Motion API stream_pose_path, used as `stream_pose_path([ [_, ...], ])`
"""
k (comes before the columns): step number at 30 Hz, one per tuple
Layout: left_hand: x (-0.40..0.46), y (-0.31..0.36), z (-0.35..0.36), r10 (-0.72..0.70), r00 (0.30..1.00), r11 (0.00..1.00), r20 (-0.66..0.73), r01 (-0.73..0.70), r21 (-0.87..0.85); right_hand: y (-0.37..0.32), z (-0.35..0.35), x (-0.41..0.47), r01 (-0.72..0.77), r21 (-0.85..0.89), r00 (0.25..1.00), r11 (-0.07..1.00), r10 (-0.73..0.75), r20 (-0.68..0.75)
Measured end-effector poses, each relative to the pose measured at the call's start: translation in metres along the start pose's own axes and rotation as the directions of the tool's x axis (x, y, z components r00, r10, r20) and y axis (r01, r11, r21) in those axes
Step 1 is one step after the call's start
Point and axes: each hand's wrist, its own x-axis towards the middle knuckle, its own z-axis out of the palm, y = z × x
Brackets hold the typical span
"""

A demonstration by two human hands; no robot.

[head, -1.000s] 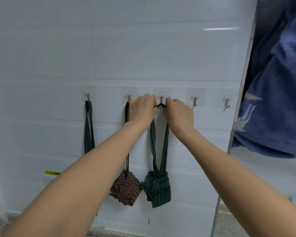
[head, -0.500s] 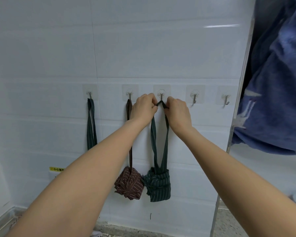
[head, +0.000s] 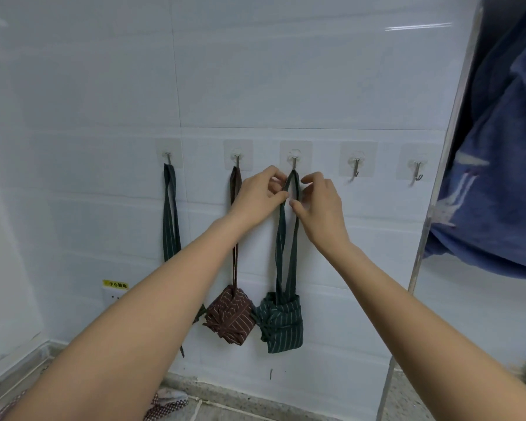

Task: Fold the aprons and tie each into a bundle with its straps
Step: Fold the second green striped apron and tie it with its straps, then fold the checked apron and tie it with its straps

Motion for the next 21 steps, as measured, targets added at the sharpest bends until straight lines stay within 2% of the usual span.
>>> stream_pose_path([
  [2,-0.016,-0.008,-0.004,-0.018,1.000,0.998,-0.010,0.017,-0.056,-0.002,0.004,-0.017,0.060,0.017,0.998,0.998,-0.059,-0.027],
  [4,-0.036,-0.024,-0.011,-0.059,0.997,0.996,-0.046,0.056,-0.069,-0.008,0.018,-0.035,0.114,0.039,0.993,0.993,-0.114,0.010],
  [7,-0.069,-0.058,-0.024,-0.145,0.984,0.989,-0.103,0.142,-0.041,-0.017,0.048,-0.059,0.165,0.062,0.977,0.984,-0.171,0.124],
  [11,-0.126,-0.126,-0.047,-0.340,0.924,0.935,-0.173,0.352,0.037,-0.034,0.109,-0.088,0.196,0.105,0.916,0.975,-0.220,0.337],
  [14,-0.173,-0.181,-0.070,-0.467,0.857,0.859,-0.219,0.498,0.116,-0.048,0.163,-0.113,0.230,0.158,0.832,0.960,-0.278,0.481],
  [17,-0.227,-0.247,-0.099,-0.600,0.753,0.741,-0.271,0.651,0.168,-0.065,0.231,-0.145,0.230,0.187,0.720,0.955,-0.296,0.628],
  [21,-0.298,-0.333,-0.140,-0.759,0.604,0.565,-0.242,0.797,0.213,-0.079,0.328,-0.189,0.158,0.141,0.511,0.977,-0.203,0.835],
])
